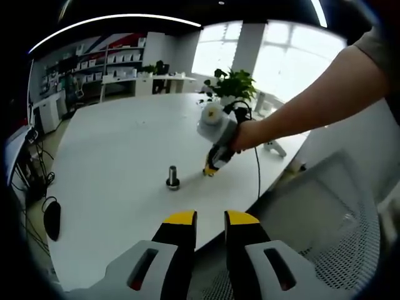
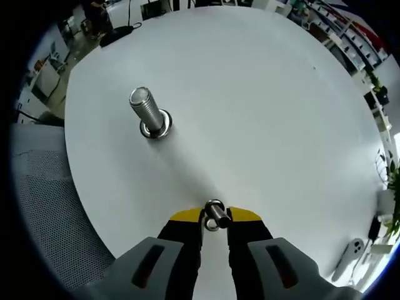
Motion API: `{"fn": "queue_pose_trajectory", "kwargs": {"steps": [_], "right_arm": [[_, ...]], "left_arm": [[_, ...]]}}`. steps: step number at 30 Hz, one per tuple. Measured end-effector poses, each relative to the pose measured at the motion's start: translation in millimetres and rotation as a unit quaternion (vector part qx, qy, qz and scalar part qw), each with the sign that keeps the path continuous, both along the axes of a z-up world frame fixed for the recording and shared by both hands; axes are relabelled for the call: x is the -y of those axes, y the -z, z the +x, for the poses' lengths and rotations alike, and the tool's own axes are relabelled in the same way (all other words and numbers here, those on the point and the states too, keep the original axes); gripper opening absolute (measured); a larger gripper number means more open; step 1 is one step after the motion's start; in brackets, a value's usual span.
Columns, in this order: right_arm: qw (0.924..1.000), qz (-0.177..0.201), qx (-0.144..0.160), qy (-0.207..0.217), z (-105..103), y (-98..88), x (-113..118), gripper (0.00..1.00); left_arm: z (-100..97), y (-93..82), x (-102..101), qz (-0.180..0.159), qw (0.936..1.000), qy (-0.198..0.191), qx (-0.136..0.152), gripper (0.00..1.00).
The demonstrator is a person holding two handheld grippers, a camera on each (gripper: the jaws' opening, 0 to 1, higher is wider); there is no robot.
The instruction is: Place the washer onto the threaded stud by aligning its center hole with the stud, sliding it down to the base, and recovering from edge contact or off-axis alignment until the washer reaches the visible bottom stop.
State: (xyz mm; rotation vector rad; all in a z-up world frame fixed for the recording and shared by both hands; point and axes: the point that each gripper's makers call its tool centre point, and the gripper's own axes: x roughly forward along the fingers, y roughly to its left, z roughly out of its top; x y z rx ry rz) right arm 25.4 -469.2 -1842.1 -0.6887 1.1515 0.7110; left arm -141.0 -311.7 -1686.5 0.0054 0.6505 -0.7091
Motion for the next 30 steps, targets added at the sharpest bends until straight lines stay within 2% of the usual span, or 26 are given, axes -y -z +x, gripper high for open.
{"fn": "queue_pose_trajectory", "kwargs": {"steps": [3,15,19,30], "right_arm": [[1.0,-0.003,-0.006,-0.002,-2.7,0.5,2.5,0.17],[0.9999,0.01,-0.002,0.013,-5.8,-6.8,5.4,0.18],[0.9999,0.01,0.003,0.004,-8.9,-8.9,7.5,0.18],[0.999,0.023,0.016,0.034,-25.6,-18.0,34.9,0.19]], "left_arm": [[-0.1,-0.4,-0.3,-0.001,1.0,-0.001,0.0,0.15],[2.1,-3.9,0.2,-0.006,0.9999,-0.002,0.009,0.15],[2.1,-4.5,1.8,-0.006,0.9999,0.002,0.01,0.15],[2.3,-6.5,4.3,-0.011,0.9998,0.008,0.013,0.15]]}}
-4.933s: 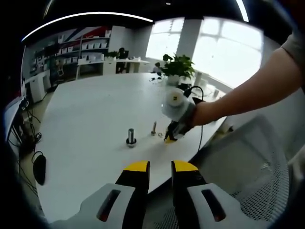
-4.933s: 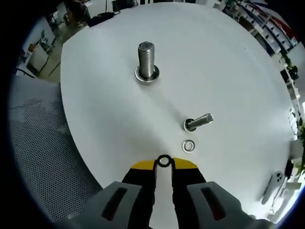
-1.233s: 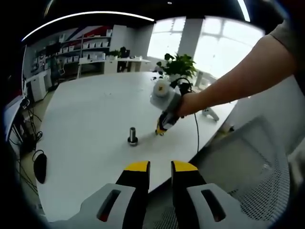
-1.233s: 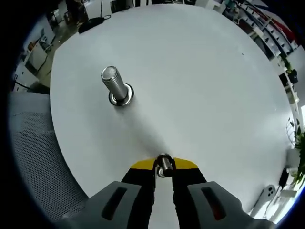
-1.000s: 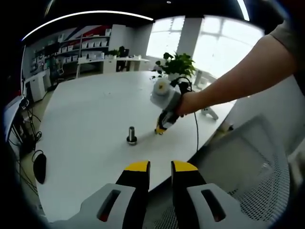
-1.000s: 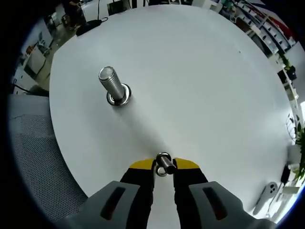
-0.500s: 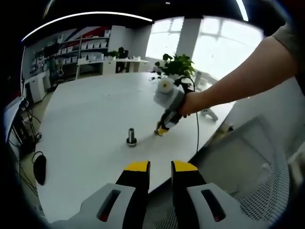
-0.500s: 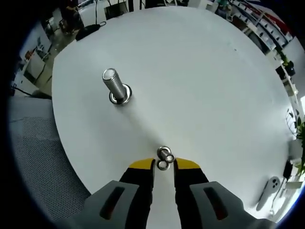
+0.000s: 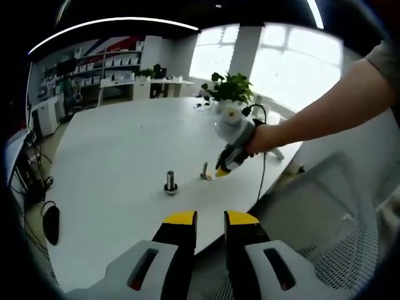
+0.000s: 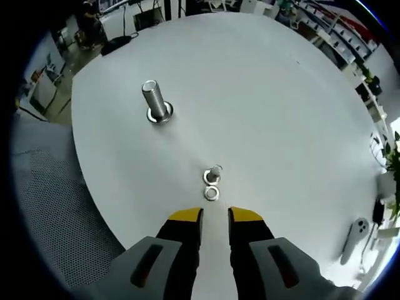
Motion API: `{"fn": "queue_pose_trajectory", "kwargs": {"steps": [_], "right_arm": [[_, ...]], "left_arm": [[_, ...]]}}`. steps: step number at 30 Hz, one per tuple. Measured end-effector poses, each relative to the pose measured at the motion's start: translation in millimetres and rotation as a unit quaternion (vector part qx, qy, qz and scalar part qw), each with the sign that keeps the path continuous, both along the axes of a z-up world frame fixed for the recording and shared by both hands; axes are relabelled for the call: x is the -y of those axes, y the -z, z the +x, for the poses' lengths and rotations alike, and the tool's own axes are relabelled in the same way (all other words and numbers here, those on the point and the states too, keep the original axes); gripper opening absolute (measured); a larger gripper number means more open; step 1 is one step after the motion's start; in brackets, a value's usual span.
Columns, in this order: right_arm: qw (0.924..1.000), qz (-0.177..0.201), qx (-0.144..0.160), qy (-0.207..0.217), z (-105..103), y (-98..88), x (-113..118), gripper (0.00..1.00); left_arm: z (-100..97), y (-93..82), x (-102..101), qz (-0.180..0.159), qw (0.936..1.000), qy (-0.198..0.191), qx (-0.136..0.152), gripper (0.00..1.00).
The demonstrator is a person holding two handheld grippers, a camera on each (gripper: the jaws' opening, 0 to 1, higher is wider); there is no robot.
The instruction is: Place the washer onto the threaded stud by aligning its center hole with the stud, sliding it down to the base, and recovering from edge contact or off-axis alignment until the washer reaches the visible bottom stop.
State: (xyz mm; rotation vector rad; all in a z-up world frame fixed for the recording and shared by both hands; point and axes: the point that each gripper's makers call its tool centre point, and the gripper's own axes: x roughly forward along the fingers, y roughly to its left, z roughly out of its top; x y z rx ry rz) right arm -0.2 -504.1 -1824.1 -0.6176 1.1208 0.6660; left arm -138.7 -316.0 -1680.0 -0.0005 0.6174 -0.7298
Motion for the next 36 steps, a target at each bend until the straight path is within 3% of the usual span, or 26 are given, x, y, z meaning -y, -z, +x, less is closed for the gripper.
{"fn": "queue_pose_trajectory", "kwargs": {"steps": [5,12,18,28,31,34,36], "right_arm": [[0.9972,0.023,-0.006,0.07,-15.4,1.3,23.8,0.19],[0.9969,0.031,-0.006,0.072,-26.1,-0.3,33.5,0.19],[0.9967,0.042,-0.011,0.068,-21.4,3.9,26.5,0.21],[0.999,0.032,-0.015,0.028,-14.3,15.3,-4.4,0.22],[0.9991,0.03,-0.014,0.028,-11.0,14.5,-5.6,0.22],[0.9991,0.025,-0.017,0.031,-11.6,12.5,-6.1,0.22],[0.9979,0.041,-0.015,0.049,-12.4,9.5,-11.4,0.22]], "left_arm": [[-1.8,2.0,0.8,0.003,1.0,0.004,-0.005,0.14],[-2.3,6.2,0.2,0.008,0.9998,0.004,-0.017,0.14],[-4.1,10.8,-1.6,0.013,0.9995,0.0,-0.029,0.14],[-7.4,16.1,-5.2,0.019,0.9989,-0.007,-0.043,0.17],[-6.2,10.3,-2.0,0.011,0.9995,-0.004,-0.028,0.2],[-7.1,12.2,-2.1,0.015,0.9994,-0.001,-0.031,0.21],[-6.5,11.4,-2.7,0.017,0.9995,-0.003,-0.027,0.21]]}}
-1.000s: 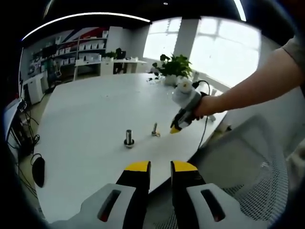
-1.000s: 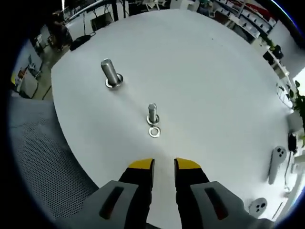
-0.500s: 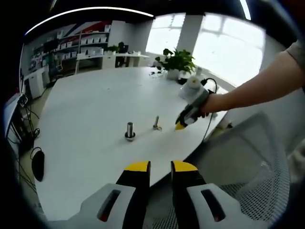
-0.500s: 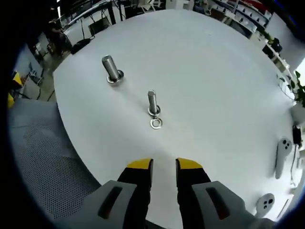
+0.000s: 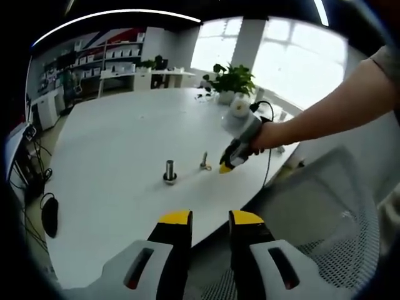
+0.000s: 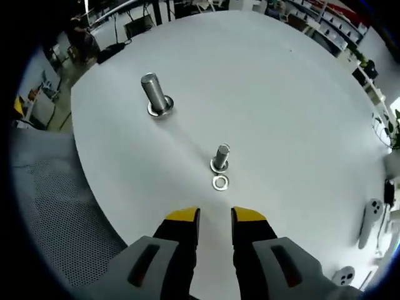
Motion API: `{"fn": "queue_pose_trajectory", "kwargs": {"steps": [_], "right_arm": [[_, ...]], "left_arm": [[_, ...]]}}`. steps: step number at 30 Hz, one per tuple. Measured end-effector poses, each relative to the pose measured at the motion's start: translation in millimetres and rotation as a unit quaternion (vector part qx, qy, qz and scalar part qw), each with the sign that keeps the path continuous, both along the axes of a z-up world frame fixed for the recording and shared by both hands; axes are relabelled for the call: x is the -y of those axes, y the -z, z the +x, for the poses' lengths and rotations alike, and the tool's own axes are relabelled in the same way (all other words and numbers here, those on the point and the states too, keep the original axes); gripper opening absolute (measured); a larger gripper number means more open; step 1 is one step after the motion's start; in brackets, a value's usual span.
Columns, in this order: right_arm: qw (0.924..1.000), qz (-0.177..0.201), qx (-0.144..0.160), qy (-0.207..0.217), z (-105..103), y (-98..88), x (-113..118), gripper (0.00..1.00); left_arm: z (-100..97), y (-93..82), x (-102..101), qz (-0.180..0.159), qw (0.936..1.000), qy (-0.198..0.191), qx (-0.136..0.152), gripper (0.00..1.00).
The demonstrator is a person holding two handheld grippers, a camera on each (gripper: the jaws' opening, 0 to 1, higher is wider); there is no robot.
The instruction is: Place the washer onto the threaded stud by aligning its center hole with the stud, sliding it down to the base, and recovering from edge contact or off-axis alignment until the washer reaches the visible bottom stop.
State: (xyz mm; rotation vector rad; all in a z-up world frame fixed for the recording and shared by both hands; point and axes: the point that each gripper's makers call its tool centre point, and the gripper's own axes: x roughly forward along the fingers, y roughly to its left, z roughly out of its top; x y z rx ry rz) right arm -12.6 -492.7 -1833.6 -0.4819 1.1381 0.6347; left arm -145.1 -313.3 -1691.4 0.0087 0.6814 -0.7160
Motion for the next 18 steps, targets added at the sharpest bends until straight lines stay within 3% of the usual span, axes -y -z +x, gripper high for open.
{"fn": "queue_pose_trajectory", "kwargs": {"steps": [6,18], "right_arm": [[0.9995,-0.018,-0.001,-0.025,-7.5,-1.2,-2.3,0.22],[0.9994,-0.025,0.001,-0.023,2.5,4.3,3.7,0.26]], "left_arm": [[2.4,-3.6,-1.1,-0.008,0.9999,-0.007,0.008,0.22],[0.3,0.3,-2.7,0.0,1.0,-0.009,0.002,0.24]]}}
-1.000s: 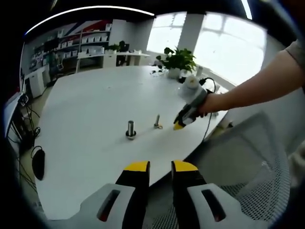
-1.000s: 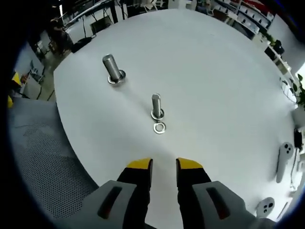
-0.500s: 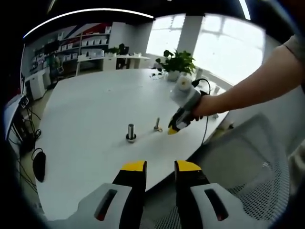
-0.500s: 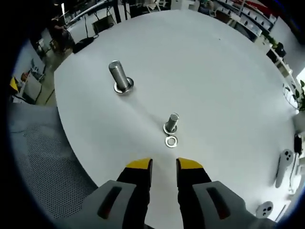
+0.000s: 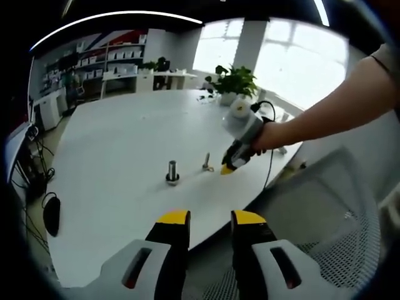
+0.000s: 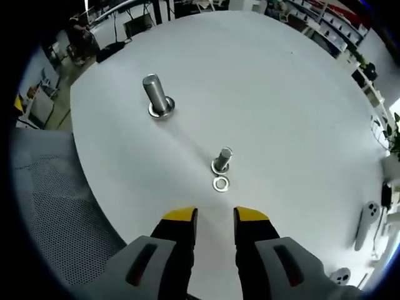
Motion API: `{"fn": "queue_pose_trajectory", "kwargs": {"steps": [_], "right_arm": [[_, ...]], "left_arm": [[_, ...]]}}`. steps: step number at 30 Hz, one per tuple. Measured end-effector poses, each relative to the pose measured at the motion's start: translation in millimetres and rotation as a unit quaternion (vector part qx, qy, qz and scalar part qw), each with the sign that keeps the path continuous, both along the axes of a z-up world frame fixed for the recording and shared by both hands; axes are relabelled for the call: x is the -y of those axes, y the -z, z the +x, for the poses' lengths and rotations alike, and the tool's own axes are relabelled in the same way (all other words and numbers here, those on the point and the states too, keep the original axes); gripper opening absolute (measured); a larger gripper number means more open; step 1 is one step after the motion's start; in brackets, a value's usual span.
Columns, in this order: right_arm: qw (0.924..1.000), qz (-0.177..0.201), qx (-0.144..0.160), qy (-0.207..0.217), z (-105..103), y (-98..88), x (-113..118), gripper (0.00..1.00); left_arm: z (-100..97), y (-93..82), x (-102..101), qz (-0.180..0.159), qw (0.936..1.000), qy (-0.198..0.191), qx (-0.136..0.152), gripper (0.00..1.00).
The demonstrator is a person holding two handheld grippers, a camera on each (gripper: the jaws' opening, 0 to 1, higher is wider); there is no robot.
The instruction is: Place the washer onto the threaded stud by aligning its center hole with the stud, sliding it down to the base, and recovering from edge contact or off-axis alignment until the washer reaches the visible bottom stop.
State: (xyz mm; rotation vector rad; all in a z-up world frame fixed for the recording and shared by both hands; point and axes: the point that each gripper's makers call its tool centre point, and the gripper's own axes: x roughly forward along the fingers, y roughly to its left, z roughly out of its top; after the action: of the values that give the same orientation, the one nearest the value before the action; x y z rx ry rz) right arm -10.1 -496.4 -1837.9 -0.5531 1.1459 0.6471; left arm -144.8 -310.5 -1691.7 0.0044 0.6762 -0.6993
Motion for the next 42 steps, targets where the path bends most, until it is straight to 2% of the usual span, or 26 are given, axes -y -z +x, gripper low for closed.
{"fn": "queue_pose_trajectory", "kwargs": {"steps": [7,15,20,25,28,33,36,42], "right_arm": [[1.0,0.001,-0.006,0.007,0.5,8.4,0.8,0.28],[1.0,-0.009,0.0,-0.005,0.6,14.2,-1.0,0.28],[1.0,-0.006,0.003,-0.002,3.2,13.6,-3.2,0.27],[0.9999,0.01,-0.004,0.005,6.5,15.5,-9.0,0.27],[0.9979,0.042,-0.018,0.045,6.5,15.6,-11.1,0.26],[0.9994,0.031,-0.014,-0.006,8.4,16.7,-11.3,0.26],[0.9992,0.038,-0.01,0.0,8.3,15.4,-12.3,0.27],[0.9986,0.051,0.002,-0.016,12.0,15.3,-13.2,0.27]], "left_arm": [[-1.1,2.1,0.1,0.001,1.0,0.001,-0.006,0.24],[-1.8,2.8,0.9,0.001,0.9999,0.006,-0.009,0.24],[0.8,0.3,-0.8,-0.004,1.0,-0.003,-0.003,0.24],[-1.4,2.1,2.5,-0.001,0.9999,0.01,-0.009,0.23],[1.2,-1.2,2.1,-0.008,0.9999,0.006,-0.002,0.22],[1.5,-3.9,3.2,-0.012,0.9999,0.008,0.003,0.2],[1.2,-3.2,3.5,-0.01,0.9999,0.009,0.002,0.2],[1.1,-3.0,3.7,-0.01,0.9999,0.01,0.001,0.2]]}}
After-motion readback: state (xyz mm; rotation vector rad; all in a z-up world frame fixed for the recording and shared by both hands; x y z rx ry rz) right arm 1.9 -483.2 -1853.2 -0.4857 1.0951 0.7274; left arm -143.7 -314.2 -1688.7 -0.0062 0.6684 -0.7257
